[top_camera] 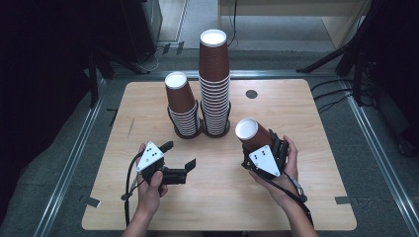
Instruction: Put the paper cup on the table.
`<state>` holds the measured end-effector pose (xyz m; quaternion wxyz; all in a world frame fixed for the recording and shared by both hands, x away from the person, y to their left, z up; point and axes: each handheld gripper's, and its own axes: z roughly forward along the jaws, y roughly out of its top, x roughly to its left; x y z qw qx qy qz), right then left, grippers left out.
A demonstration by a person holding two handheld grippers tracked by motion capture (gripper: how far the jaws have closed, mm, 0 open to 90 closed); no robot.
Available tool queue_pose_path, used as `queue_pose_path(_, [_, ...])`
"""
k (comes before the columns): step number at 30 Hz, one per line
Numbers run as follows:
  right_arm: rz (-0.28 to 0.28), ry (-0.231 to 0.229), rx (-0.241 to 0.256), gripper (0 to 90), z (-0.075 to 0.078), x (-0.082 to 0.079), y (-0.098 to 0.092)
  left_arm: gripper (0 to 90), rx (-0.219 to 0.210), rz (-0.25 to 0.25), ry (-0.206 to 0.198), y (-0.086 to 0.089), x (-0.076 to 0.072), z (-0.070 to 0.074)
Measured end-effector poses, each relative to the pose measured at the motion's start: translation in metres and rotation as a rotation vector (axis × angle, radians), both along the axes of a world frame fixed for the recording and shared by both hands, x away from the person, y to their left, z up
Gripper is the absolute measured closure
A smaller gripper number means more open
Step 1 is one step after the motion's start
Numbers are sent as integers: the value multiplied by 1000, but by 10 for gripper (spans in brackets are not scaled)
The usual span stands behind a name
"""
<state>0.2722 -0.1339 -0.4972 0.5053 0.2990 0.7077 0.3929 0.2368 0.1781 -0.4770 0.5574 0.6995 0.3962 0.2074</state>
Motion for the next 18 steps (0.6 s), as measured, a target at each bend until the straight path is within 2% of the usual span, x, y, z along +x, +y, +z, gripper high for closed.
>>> queue_pose_path(2, [10,-20,-42,108,-2,-1,2,0,0,-8,-1,-1,-1,2])
queue_pose_path(3, [10,-20,-42,108,-2,-1,2,0,0,-8,-1,-1,-1,2])
queue_pose_path(4, [14,-35,-86,109,-3,-2,4,0,1,-9,-3,-2,-1,2])
queue_pose_path(6, [15,-47,-106,109,-4,-2,5,0,0,-16,0,-4,-1,2])
queue_pose_path(8, [4,-74,-164,109,-6,-3,7,0,2,-28,0,-7,-1,2])
queue_pose_path(9, [4,-74,-164,109,-6,-3,7,0,2,-28,0,-7,-1,2])
queue_pose_path(12, [-3,-114,-223,109,-6,-4,7,0,3,-40,1,-11,-2,2])
queue_pose_path(13, [-3,-114,-223,109,-6,-4,7,0,5,-45,-1,-12,-3,2])
queue_pose_path(15, [-9,-133,-254,108,-7,-4,8,0,8,-53,-1,-14,-3,3])
queue_pose_path(17, [-14,-157,-280,108,-7,-5,8,0,14,-53,-7,-16,-4,3])
queue_pose_path(18, [-14,-180,-309,108,-7,-5,9,0,20,-48,-10,-16,-4,3])
